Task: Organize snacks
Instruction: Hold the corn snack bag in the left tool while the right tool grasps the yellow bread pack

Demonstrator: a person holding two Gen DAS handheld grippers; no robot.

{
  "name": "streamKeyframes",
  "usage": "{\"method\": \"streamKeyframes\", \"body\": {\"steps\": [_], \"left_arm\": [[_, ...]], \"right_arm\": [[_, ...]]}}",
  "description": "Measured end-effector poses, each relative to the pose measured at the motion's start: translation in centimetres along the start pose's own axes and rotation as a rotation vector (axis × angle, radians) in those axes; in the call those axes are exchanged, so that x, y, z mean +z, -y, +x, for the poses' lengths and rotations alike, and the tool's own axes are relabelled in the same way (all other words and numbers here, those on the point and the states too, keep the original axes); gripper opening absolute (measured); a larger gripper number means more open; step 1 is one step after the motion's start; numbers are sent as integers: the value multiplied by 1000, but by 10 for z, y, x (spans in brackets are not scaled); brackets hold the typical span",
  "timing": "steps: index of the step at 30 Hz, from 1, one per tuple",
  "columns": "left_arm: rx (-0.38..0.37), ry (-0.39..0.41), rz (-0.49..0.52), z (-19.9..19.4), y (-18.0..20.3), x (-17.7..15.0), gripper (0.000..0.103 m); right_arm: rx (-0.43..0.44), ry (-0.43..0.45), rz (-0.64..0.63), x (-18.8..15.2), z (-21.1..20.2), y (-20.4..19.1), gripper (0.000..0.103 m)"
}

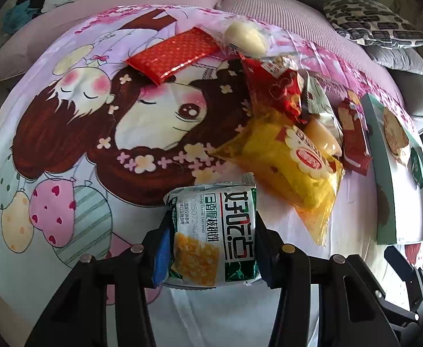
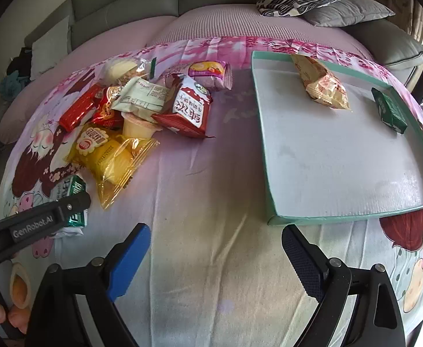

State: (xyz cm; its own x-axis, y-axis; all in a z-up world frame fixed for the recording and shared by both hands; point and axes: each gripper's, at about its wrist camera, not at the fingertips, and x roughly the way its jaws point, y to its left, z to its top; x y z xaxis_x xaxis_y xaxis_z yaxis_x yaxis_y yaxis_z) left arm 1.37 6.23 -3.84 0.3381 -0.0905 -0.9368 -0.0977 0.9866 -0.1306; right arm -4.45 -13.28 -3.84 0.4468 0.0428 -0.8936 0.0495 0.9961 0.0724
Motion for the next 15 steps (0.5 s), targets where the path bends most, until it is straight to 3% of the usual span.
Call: {"method": "streamKeyframes", "body": {"steps": [15], "left_arm": [[23, 48, -54, -30, -31, 35, 51]], "right_arm": [[-12, 8, -79, 20, 1, -28, 94]]}}
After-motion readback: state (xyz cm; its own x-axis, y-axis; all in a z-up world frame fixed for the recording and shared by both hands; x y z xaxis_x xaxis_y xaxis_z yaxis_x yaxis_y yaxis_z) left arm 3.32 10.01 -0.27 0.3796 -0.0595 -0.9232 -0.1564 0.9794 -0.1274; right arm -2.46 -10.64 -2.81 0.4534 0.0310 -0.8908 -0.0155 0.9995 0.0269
